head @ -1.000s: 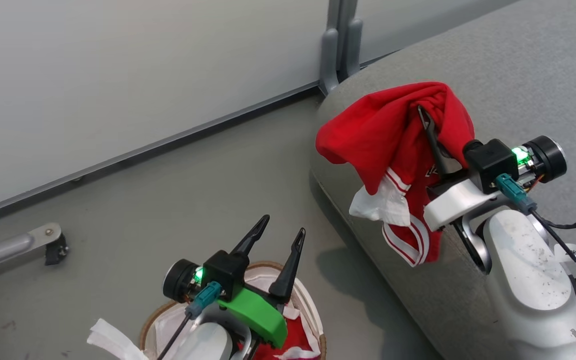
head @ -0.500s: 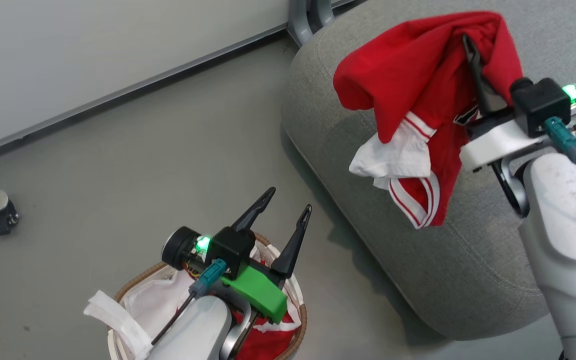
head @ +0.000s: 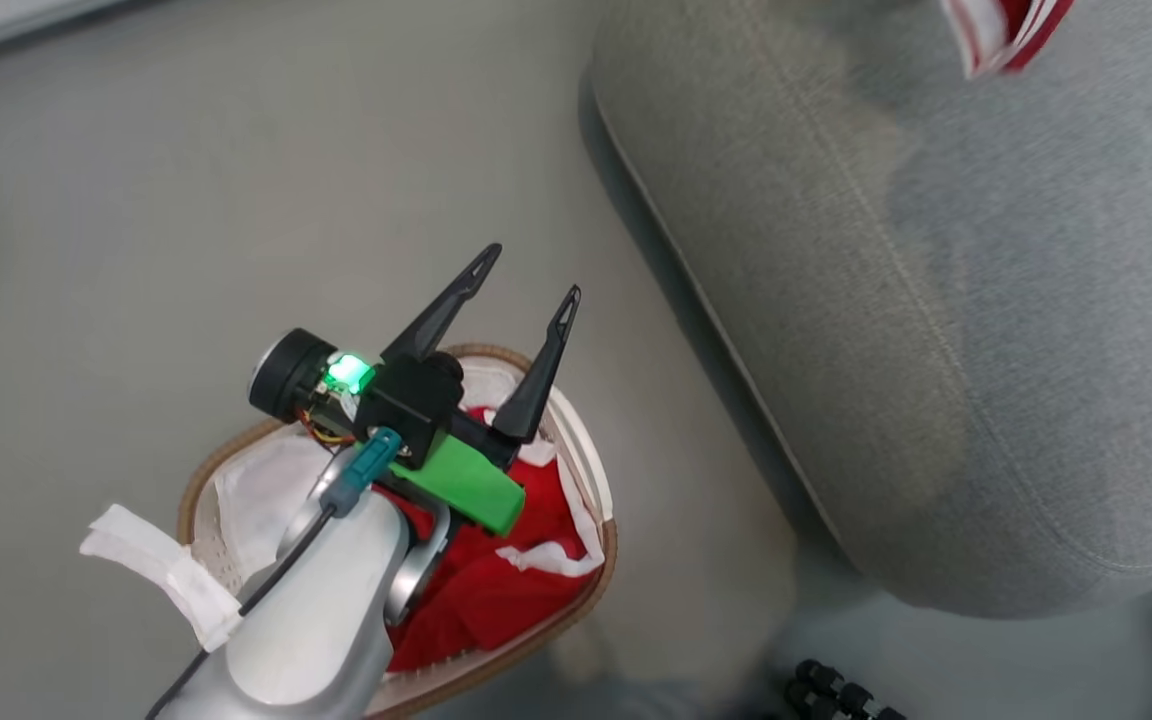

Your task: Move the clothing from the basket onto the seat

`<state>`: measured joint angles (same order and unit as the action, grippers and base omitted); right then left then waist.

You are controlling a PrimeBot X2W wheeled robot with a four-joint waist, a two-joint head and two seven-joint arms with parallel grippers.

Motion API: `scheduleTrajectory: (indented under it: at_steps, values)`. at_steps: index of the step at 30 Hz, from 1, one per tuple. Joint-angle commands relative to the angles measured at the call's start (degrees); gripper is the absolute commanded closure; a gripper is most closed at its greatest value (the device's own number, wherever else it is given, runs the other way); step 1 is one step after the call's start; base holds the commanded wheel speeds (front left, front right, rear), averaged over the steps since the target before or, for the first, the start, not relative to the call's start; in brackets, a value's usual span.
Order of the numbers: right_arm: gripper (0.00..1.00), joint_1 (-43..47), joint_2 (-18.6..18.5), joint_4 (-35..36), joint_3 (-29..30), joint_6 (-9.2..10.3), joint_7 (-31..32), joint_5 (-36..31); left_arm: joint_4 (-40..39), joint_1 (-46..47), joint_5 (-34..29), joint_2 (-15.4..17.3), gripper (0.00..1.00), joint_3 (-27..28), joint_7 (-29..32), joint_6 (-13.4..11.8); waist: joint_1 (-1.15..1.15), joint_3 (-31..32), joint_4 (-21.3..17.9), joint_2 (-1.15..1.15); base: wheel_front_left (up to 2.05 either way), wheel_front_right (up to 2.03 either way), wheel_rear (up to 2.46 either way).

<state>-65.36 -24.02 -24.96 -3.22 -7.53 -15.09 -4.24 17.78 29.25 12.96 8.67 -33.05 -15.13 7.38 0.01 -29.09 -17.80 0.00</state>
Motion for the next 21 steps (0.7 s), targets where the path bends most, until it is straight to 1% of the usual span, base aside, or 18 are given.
scheduleTrajectory:
  at_steps: [1,4,7,13,15,18,21]
  values:
    - [1.0,-1.3,-0.3,-0.9,0.9,0.08,-0.1,-0.3,-0.3,1.2,-0.7,0.9,0.0,0.6,0.0,0.1,-0.01,-7.6,2.9,0.0,0.0,0.0,0.0]
    - [1.0,-2.6,-1.0,-3.1,3.6,0.08,-0.1,-0.8,-0.9,1.6,-1.3,1.1,0.0,1.0,0.0,-0.1,-0.01,-9.9,3.7,0.0,0.0,0.0,0.0]
    - [1.0,-1.5,-1.1,-5.6,6.2,0.08,-0.1,-1.5,-1.3,1.8,-1.7,1.3,0.0,1.0,0.0,-0.1,-0.01,-11.6,4.5,0.0,0.0,0.0,0.0]
    - [1.0,3.8,1.7,-11.6,11.5,0.08,-0.1,-2.8,-1.6,2.1,-2.5,1.4,0.0,1.1,0.0,-0.2,-0.01,-13.7,6.0,0.0,0.0,0.0,0.0]
    - [1.0,6.1,3.3,-13.9,13.9,0.08,-0.1,-3.4,-1.4,2.1,-2.8,1.2,0.0,0.9,0.0,-0.1,-0.01,-14.0,6.5,0.0,0.0,0.0,0.0]
    - [1.0,8.3,5.0,-15.6,16.0,0.08,-0.1,-4.5,-1.1,2.0,-3.1,0.9,0.0,0.6,0.0,-0.1,-0.01,-14.2,6.9,0.0,0.0,0.0,0.0]
    - [1.0,10.3,6.5,-15.5,17.2,0.08,-0.1,-5.3,-0.7,2.0,-3.1,0.6,0.0,0.4,0.0,-0.1,-0.01,-14.1,7.0,0.0,0.0,0.0,0.0]
